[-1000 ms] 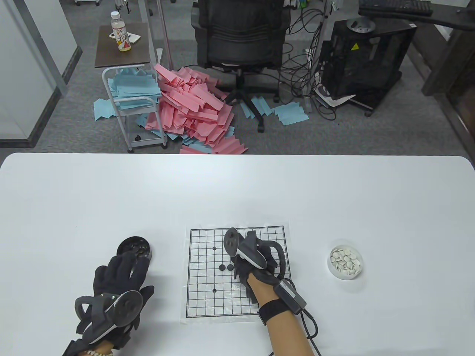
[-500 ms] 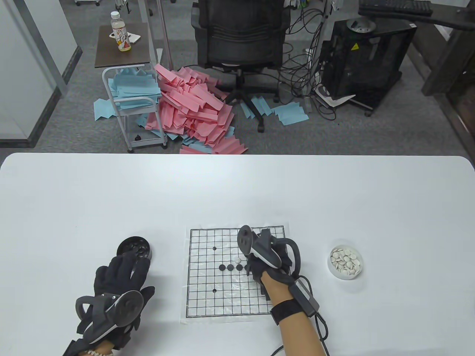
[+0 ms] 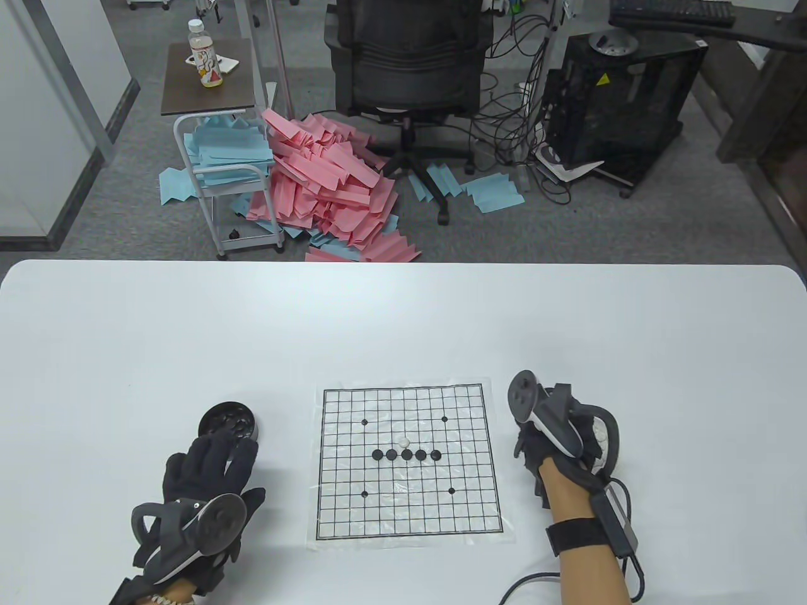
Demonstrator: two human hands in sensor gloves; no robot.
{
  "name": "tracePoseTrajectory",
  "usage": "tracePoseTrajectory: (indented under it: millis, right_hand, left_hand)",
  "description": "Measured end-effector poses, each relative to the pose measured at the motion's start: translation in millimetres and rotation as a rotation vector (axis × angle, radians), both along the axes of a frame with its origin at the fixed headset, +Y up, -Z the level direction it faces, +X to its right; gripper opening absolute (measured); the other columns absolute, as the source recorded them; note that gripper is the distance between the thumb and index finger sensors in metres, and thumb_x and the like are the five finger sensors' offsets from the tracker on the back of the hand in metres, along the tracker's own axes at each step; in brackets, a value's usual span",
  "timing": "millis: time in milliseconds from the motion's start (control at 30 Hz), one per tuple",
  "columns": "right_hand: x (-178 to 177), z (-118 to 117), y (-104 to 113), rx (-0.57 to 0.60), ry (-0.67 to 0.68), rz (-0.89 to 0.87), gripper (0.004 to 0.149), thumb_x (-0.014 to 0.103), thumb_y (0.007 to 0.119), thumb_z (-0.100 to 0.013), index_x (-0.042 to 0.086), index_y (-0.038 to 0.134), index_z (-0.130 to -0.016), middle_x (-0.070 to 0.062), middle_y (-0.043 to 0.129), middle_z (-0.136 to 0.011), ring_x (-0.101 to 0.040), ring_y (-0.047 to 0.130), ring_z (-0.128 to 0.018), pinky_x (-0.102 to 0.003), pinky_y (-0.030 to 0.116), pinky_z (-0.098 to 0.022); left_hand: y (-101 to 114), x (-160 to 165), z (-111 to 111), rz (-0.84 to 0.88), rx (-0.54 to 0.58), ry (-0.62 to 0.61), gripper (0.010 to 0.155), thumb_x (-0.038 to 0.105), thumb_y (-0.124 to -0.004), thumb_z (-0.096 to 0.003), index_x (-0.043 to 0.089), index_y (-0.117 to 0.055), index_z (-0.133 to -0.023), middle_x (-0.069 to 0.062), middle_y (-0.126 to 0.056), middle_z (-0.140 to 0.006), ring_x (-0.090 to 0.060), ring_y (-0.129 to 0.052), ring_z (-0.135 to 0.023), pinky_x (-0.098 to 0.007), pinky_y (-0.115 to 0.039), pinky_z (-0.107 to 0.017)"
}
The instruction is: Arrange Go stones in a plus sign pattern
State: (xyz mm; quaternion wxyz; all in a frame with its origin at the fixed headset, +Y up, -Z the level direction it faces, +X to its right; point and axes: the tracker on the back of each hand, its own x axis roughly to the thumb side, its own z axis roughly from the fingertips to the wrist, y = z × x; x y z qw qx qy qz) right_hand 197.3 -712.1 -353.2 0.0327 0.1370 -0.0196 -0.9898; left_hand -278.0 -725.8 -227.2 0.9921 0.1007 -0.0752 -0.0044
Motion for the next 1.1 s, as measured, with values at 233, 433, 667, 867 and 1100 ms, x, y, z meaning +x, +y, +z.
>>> tracePoseTrajectory:
  millis: [233, 433, 667, 867, 1100]
  right_hand:
    - [33, 8, -15, -0.057, -0.083, 0.021, 0.051, 0.039, 0.089, -0.04, 0.03, 0.081, -0.09, -0.001, 0.091, -0.089, -0.014, 0.099, -0.062, -0.037, 0.083, -0.045]
    - [46, 8, -34, -0.164, -0.098, 0.065, 0.053, 0.038, 0.089, -0.041, 0.028, 0.081, -0.092, -0.001, 0.089, -0.091, -0.015, 0.098, -0.064, -0.037, 0.083, -0.046]
    - [53, 3, -49, -0.176, -0.152, 0.019, 0.054, 0.037, 0.09, -0.04, 0.03, 0.08, -0.093, -0.001, 0.088, -0.092, -0.012, 0.097, -0.06, -0.036, 0.082, -0.045]
    - [52, -1, -55, -0.139, -0.177, 0.062, 0.048, 0.038, 0.089, -0.039, 0.031, 0.082, -0.086, 0.001, 0.092, -0.081, -0.009, 0.097, -0.05, -0.035, 0.083, -0.042]
    - [54, 1, -57, -0.095, -0.168, 0.089, 0.042, 0.039, 0.089, -0.038, 0.033, 0.086, -0.08, 0.003, 0.095, -0.074, -0.007, 0.096, -0.044, -0.034, 0.084, -0.04]
  left_hand:
    - [-1, 1, 0, -0.002, -0.005, 0.002, 0.076, 0.054, -0.081, -0.0395, 0.03, -0.057, -0.108, -0.014, -0.057, -0.119, -0.047, -0.062, -0.108, -0.07, -0.051, -0.072]
    - [-1, 1, 0, 0.003, -0.003, -0.002, 0.076, 0.054, -0.081, -0.0395, 0.03, -0.057, -0.108, -0.014, -0.057, -0.119, -0.047, -0.062, -0.108, -0.07, -0.051, -0.072]
    - [-1, 1, 0, 0.004, -0.004, -0.002, 0.076, 0.054, -0.08, -0.0396, 0.03, -0.057, -0.108, -0.014, -0.057, -0.119, -0.047, -0.062, -0.108, -0.07, -0.051, -0.072]
    - [-1, 1, 0, 0.004, -0.006, 0.003, 0.076, 0.054, -0.08, -0.0396, 0.03, -0.057, -0.108, -0.014, -0.057, -0.119, -0.047, -0.062, -0.108, -0.07, -0.051, -0.072]
    - [-2, 0, 0, 0.002, -0.011, 0.005, 0.076, 0.054, -0.081, -0.0396, 0.03, -0.057, -0.108, -0.014, -0.057, -0.119, -0.047, -0.062, -0.108, -0.07, -0.051, -0.072]
